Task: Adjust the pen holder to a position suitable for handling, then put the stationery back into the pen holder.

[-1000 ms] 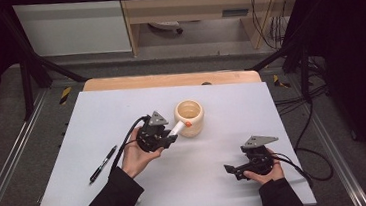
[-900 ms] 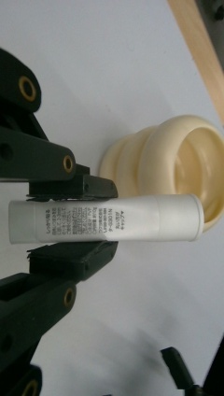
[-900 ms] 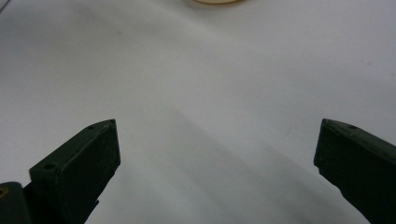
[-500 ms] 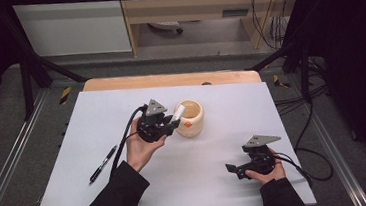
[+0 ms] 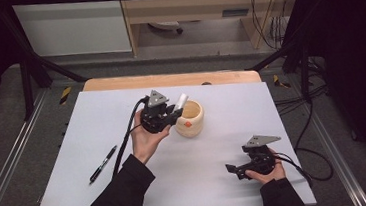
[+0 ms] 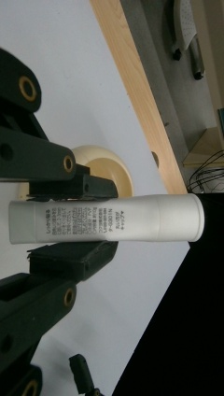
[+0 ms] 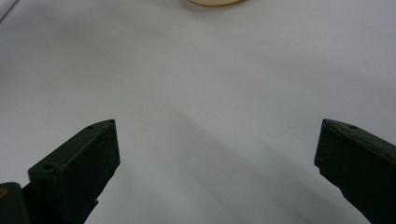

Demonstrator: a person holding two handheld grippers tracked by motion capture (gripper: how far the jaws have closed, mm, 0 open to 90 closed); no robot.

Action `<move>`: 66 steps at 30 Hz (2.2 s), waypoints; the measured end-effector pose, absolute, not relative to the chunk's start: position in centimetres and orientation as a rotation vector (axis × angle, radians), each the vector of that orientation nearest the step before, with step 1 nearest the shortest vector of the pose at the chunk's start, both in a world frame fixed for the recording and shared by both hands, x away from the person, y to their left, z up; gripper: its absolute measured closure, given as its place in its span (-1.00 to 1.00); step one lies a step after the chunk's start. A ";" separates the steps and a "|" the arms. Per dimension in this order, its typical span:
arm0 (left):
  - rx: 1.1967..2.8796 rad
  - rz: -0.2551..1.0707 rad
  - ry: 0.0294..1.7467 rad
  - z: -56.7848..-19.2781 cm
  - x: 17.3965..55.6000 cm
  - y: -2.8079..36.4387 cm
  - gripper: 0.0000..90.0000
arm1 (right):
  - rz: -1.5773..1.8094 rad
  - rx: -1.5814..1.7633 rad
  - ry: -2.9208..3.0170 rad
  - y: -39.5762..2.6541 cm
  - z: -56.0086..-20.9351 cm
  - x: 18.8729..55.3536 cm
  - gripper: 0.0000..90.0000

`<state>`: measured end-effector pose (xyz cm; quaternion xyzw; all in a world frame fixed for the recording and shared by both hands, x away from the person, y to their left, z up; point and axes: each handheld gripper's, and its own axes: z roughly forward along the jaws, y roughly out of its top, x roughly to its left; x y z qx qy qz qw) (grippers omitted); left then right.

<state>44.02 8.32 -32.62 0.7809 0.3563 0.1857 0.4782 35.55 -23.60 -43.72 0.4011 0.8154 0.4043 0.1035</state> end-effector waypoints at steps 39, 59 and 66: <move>1.867 0.497 0.917 -37.2 49.0 4.2 0.55 | 1.208 1.184 2.404 -23.6 -43.7 35.6 -0.98; 1.947 0.463 0.928 -39.4 49.2 4.0 0.55 | 1.199 1.174 2.413 -23.6 -43.7 35.5 -0.98; 1.968 0.453 0.929 -39.3 49.2 4.2 0.53 | 1.198 1.168 2.414 -23.6 -43.8 35.6 -0.98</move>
